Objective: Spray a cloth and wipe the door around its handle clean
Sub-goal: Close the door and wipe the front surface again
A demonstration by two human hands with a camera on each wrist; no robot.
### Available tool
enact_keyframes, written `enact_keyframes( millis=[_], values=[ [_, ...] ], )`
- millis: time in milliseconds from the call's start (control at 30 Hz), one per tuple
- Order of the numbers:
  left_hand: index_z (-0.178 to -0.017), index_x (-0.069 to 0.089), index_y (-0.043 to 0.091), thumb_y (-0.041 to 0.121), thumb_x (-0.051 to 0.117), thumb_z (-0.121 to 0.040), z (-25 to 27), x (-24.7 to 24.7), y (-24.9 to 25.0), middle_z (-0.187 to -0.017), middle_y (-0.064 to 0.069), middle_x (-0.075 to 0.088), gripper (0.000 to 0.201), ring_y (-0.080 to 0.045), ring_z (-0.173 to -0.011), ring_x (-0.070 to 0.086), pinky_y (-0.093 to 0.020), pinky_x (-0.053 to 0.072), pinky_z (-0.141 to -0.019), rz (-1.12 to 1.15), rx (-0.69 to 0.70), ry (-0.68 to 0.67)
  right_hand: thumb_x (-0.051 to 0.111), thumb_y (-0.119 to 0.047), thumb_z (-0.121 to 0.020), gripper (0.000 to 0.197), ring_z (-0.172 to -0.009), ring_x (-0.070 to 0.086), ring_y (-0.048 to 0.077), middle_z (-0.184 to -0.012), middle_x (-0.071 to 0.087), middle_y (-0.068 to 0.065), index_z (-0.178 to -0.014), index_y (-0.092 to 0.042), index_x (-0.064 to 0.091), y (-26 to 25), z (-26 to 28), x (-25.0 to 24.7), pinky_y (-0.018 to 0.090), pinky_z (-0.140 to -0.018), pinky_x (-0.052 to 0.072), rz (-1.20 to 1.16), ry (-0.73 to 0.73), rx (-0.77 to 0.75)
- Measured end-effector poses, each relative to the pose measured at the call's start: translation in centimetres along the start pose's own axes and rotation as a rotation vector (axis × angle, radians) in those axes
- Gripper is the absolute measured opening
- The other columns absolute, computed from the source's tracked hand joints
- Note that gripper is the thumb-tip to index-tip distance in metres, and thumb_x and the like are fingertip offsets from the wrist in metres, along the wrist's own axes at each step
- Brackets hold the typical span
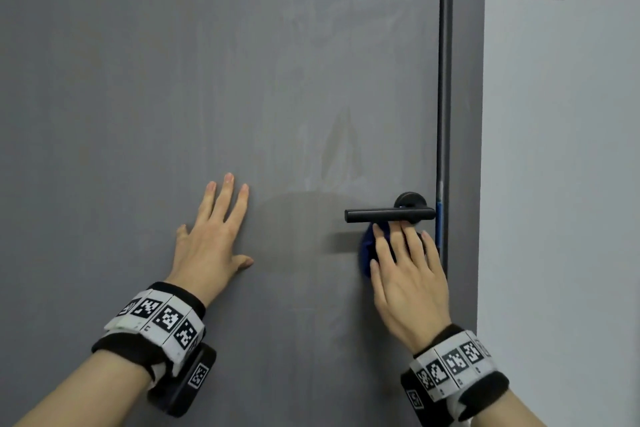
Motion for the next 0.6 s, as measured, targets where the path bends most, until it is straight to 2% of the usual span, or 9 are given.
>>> enact_keyframes(
  millis=[67, 133, 200, 300, 433, 600],
  values=[
    [-0.156, -0.011, 0.031, 0.048, 0.079, -0.075, 0.1, -0.4, -0.1, -0.162, 0.009, -0.026, 0.122, -0.017, -0.152, -0.016, -0.059, 0.039, -0.107, -0.034, 0.006, -0.002, 0.036, -0.038, -0.102, 0.057, -0.145, 0.035, 0.032, -0.155, 0.041, 0.014, -0.152, -0.012, 0.041, -0.1, -0.4, 0.0, 0.048, -0.125, 0.018, -0.010, -0.008, 0.010],
    [-0.157, -0.008, 0.030, 0.049, 0.079, -0.074, 0.4, -0.4, 0.1, -0.163, 0.007, -0.025, 0.121, -0.018, -0.153, -0.015, -0.060, 0.035, -0.109, -0.011, -0.004, -0.021, 0.041, -0.039, -0.101, 0.058, -0.144, 0.036, 0.033, -0.158, 0.037, 0.016, -0.152, -0.011, 0.040, -0.2, 0.5, 0.9, 0.048, -0.125, 0.019, -0.031, -0.024, -0.014],
    [-0.157, -0.006, 0.029, 0.049, 0.081, -0.072, 1.0, 0.2, 0.9, -0.163, 0.003, -0.026, 0.123, -0.019, -0.152, -0.017, -0.062, 0.030, -0.112, 0.044, -0.021, -0.035, 0.045, -0.037, -0.100, 0.059, -0.145, 0.037, 0.034, -0.159, 0.036, 0.018, -0.151, -0.007, 0.042, -0.5, 2.8, 2.5, 0.048, -0.124, 0.022, -0.050, -0.028, -0.092],
    [-0.156, -0.012, 0.028, 0.046, 0.083, -0.071, 2.1, 2.0, 2.9, -0.160, 0.000, -0.034, 0.129, -0.021, -0.150, -0.024, -0.064, 0.026, -0.114, 0.053, -0.024, -0.076, 0.041, -0.035, -0.101, 0.057, -0.147, 0.036, 0.032, -0.161, 0.035, 0.016, -0.151, -0.007, 0.044, 0.1, 6.9, 4.7, 0.047, -0.124, 0.022, -0.059, -0.078, -0.177],
    [-0.156, -0.014, 0.026, 0.036, 0.086, -0.071, 2.7, 3.2, 4.0, -0.160, 0.001, -0.034, 0.132, -0.022, -0.150, -0.025, -0.069, 0.021, -0.114, 0.099, -0.020, -0.052, 0.038, -0.035, -0.100, 0.063, -0.156, 0.017, 0.029, -0.169, 0.013, 0.013, -0.157, -0.008, 0.030, 3.2, 8.5, 5.9, 0.045, -0.124, 0.023, -0.171, -0.120, -0.028],
    [-0.157, -0.007, 0.023, 0.032, 0.086, -0.071, 4.5, 3.0, 2.2, -0.163, 0.006, -0.025, 0.126, -0.018, -0.153, -0.012, -0.059, 0.033, -0.113, 0.164, -0.003, 0.003, 0.040, -0.031, -0.102, 0.067, -0.158, -0.003, 0.024, -0.170, -0.005, 0.010, -0.160, -0.005, 0.017, 1.1, 8.9, 6.7, 0.043, -0.127, 0.016, -0.421, -0.100, 0.085]
  ],
)
Point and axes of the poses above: each hand's wrist, its own z-axis away from the middle knuckle, its own x-axis out of the palm, y = z × x, the point moved 6 cm from there along -z, towards the middle knuckle
